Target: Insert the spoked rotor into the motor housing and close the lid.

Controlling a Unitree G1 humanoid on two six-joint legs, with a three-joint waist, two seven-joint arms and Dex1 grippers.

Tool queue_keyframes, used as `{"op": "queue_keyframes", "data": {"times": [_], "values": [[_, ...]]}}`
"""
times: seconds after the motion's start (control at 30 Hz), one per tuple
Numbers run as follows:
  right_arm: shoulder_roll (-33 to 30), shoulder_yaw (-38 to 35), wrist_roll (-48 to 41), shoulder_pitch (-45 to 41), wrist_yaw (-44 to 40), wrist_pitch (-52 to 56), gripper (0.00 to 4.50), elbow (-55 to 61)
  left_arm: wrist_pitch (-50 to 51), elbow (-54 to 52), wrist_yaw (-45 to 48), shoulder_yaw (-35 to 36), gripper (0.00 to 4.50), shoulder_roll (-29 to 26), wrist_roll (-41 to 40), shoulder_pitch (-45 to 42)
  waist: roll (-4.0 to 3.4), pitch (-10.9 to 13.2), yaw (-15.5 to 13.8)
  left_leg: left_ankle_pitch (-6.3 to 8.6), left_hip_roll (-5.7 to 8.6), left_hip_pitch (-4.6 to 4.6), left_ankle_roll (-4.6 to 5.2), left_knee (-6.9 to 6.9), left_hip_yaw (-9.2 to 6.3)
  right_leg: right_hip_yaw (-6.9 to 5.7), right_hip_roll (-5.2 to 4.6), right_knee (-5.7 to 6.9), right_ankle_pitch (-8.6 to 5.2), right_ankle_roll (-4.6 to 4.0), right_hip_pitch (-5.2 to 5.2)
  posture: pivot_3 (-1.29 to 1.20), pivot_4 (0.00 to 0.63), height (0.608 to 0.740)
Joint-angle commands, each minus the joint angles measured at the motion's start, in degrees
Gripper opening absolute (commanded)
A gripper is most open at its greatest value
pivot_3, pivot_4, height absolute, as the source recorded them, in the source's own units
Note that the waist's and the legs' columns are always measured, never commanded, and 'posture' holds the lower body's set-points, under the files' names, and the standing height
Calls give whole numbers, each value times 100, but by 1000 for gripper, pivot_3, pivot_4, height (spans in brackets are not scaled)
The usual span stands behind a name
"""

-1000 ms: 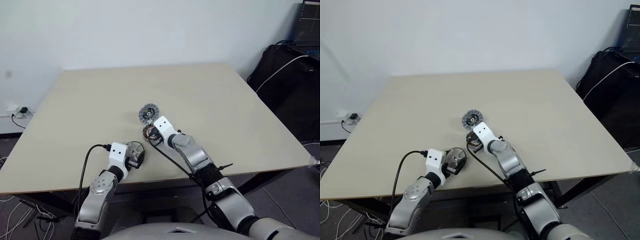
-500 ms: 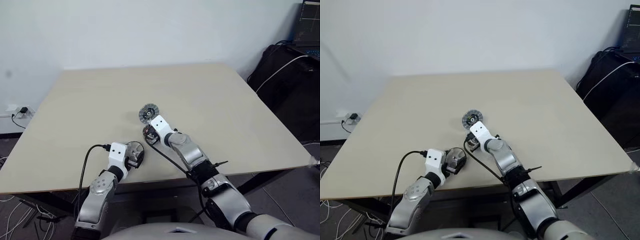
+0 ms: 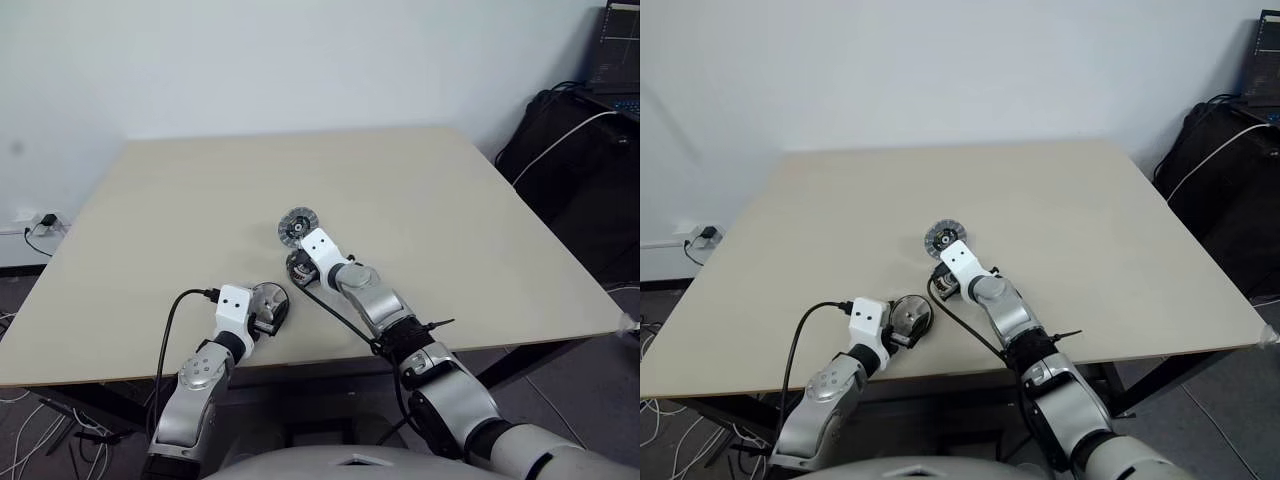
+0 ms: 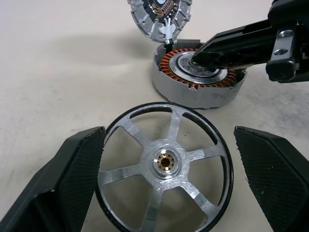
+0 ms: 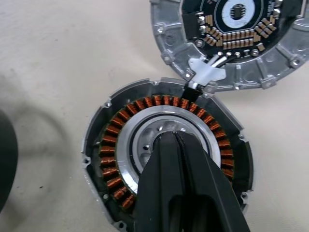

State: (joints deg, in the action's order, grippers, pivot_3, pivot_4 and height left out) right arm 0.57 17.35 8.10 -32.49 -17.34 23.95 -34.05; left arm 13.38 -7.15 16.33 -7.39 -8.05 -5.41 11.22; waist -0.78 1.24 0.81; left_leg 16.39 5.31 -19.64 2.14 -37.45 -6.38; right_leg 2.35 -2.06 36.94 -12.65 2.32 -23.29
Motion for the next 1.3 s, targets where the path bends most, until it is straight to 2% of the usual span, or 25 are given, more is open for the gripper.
{"op": "queue_keyframes", "data": {"times": [0.03, 0.3, 0.63, 1.3], "values": [[19, -114, -7, -107, 70, -50, 44, -128, -138, -131, 6, 25, 4500, 6, -11, -63, 0, 0, 0, 0, 0, 0, 0, 0, 0, 0, 0, 0, 0, 0, 0, 0, 0, 740], [44, -157, -40, -110, 91, -117, 44, -193, -135, -132, 8, 32, 4500, 4, -13, -70, -1, 0, 1, 0, 0, 0, 0, 0, 0, 1, 0, 0, 0, 0, 0, 0, 0, 740], [79, -263, -143, 45, 77, -223, 44, 307, -109, -117, 8, 4, 4500, 24, -13, -57, -1, 0, 0, 0, 0, -4, 1, 2, 0, 3, 0, -1, 0, -1, -4, 0, 0, 740], [239, -80, -41, 115, -95, -565, 44, -206, -111, -162, -19, 13, 4500, 35, -12, 29, -1, 0, 25, 0, -1, -1, 0, 4, 0, 1, 1, 0, 0, -1, -4, 0, 0, 740]]}}
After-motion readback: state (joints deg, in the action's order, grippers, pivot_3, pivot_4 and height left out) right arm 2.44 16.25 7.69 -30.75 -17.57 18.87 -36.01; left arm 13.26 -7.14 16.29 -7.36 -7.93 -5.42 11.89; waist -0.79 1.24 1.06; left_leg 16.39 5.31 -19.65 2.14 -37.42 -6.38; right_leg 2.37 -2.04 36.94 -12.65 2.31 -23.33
